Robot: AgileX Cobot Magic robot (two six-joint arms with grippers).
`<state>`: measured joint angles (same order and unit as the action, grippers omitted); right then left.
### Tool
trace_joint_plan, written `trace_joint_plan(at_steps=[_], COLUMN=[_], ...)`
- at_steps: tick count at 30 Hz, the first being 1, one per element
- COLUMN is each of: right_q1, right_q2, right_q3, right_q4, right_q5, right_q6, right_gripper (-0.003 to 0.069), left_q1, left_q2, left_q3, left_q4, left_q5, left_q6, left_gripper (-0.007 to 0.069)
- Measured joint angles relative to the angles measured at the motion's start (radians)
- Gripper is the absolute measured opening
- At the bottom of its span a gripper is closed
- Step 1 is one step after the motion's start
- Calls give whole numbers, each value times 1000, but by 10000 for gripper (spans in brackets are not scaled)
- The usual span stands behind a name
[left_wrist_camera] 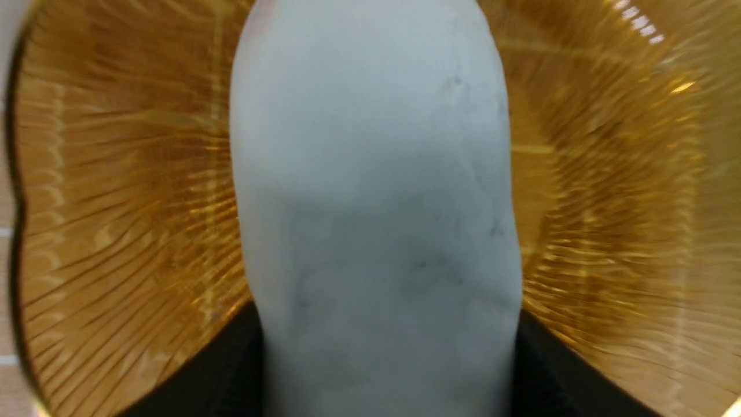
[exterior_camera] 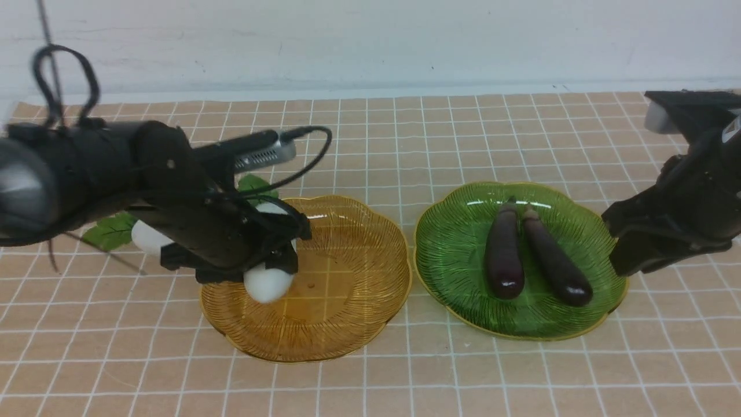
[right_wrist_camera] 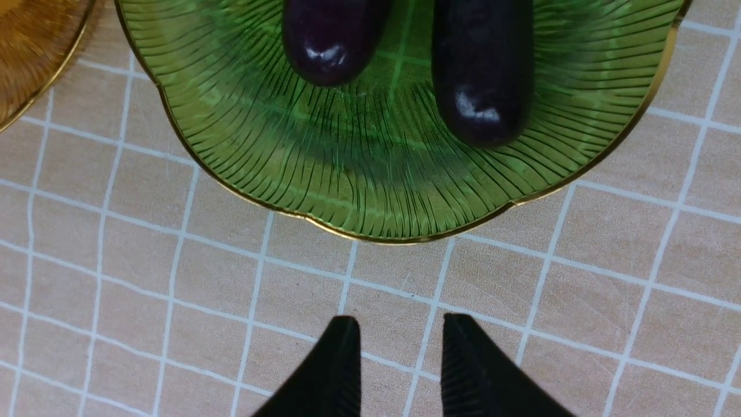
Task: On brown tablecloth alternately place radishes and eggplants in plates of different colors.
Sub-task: 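Pick up the white radish and place it in the left plate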
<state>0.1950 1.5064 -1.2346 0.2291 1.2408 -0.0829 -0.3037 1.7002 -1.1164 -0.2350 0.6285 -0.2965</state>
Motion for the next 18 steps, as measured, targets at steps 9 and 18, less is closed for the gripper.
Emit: trace_joint_plan(at_steps=[9,18], right_q1=[0,0], right_q2=[0,0], right_q3=[0,1], right_q4=[0,0], right_q5=[0,0], right_q6=[-2,-2], right_gripper=[190,190], left_q1=[1,170], left_q2=[54,18], left_q3=[-67,-182], left_q4=[12,155], left_q5=[17,134], left_q6=[0,-137], left_gripper=[621,668])
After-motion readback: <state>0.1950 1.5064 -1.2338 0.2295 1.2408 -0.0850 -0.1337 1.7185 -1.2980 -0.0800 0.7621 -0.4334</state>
